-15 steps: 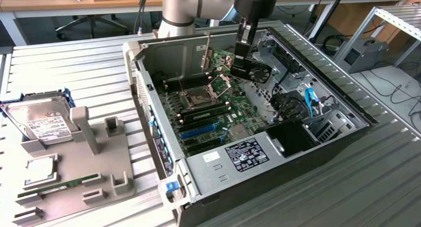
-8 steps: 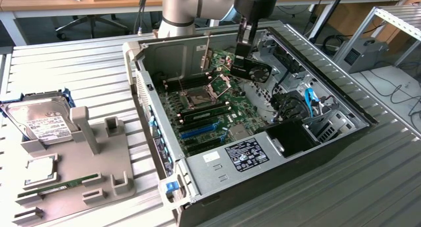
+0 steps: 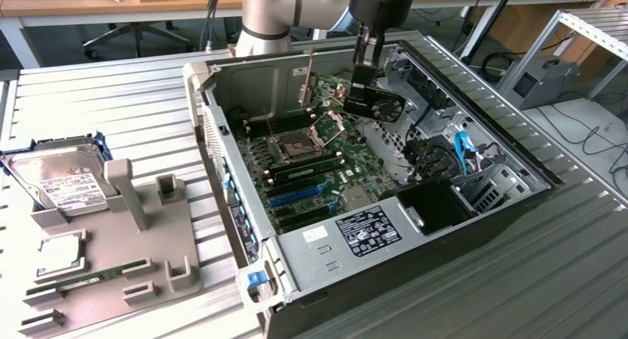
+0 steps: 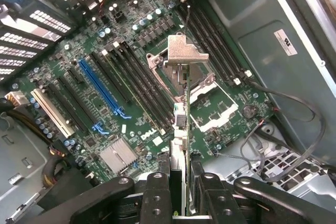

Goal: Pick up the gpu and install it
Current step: 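Insert the gpu into the slot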

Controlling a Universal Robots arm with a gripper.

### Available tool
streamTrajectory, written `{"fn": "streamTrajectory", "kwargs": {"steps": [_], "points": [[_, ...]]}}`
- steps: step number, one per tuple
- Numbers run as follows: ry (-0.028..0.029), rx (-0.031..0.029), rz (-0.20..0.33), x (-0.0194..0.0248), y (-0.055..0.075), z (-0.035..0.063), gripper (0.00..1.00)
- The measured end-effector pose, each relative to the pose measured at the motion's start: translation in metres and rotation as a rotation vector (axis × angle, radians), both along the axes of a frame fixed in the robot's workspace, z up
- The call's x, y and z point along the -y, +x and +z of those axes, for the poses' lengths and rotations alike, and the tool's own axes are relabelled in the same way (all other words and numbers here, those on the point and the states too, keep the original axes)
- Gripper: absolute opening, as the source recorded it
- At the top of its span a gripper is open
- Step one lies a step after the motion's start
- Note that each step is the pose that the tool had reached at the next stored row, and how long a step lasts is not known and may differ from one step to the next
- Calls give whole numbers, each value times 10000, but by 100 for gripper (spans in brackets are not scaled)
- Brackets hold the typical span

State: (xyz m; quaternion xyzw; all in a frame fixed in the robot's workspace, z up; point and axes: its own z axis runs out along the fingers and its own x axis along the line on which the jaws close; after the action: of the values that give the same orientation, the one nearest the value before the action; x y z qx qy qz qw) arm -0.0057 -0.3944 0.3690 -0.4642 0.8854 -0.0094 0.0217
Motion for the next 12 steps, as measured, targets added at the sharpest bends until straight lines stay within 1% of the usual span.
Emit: {"fn": "streamTrajectory", "kwargs": {"steps": [12], "points": [[1,0,565,0,1,0,26]]}}
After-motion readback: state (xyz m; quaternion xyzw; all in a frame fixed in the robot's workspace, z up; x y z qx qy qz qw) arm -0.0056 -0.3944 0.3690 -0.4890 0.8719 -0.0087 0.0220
